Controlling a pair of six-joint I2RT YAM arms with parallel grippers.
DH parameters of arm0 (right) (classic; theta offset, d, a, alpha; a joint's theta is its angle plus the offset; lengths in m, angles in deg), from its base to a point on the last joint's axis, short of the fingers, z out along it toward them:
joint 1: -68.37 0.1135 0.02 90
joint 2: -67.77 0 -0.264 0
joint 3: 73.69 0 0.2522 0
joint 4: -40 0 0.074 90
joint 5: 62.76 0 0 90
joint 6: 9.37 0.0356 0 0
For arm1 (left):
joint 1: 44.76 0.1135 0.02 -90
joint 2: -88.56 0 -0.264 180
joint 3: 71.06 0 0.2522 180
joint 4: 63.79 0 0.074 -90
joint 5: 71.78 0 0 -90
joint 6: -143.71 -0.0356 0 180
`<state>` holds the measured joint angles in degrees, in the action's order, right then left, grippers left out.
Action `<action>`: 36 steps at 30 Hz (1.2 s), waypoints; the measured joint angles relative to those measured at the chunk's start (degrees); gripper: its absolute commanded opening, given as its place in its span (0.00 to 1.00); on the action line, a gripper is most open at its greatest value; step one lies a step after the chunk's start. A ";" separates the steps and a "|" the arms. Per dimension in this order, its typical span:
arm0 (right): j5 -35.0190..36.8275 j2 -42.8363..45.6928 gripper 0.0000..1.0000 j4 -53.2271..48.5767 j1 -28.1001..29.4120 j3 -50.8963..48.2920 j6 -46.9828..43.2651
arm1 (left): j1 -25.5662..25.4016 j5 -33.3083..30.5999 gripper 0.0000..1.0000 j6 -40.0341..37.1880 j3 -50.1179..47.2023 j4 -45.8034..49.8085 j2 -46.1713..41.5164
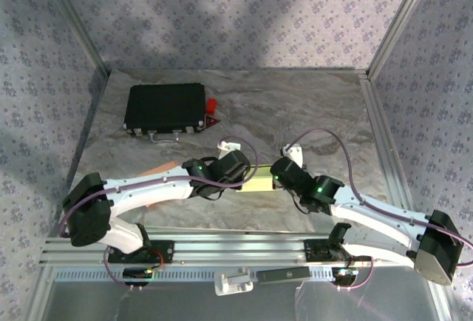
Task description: Fold the paper box
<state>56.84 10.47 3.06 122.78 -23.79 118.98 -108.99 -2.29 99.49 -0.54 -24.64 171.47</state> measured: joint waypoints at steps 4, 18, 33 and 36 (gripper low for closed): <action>1.38 -0.17 0.03 -0.07 1.22 -0.13 0.20 | -1.11 -2.38 0.07 0.42 -0.52 -0.28 0.02; -3.08 1.99 0.44 -9.62 3.13 2.91 9.44 | -2.43 -6.62 0.06 1.97 -1.11 -0.31 0.13; -10.88 17.88 0.65 -14.38 0.46 3.96 46.84 | -3.74 -9.60 0.06 2.40 -1.09 -0.59 1.29; -13.40 17.57 0.72 -13.42 -1.16 3.34 54.55 | -3.85 -9.79 0.06 2.56 -1.09 -0.59 1.31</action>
<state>43.45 28.05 -10.36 121.62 -20.44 173.53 -112.83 -12.08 102.04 -1.64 -25.23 172.78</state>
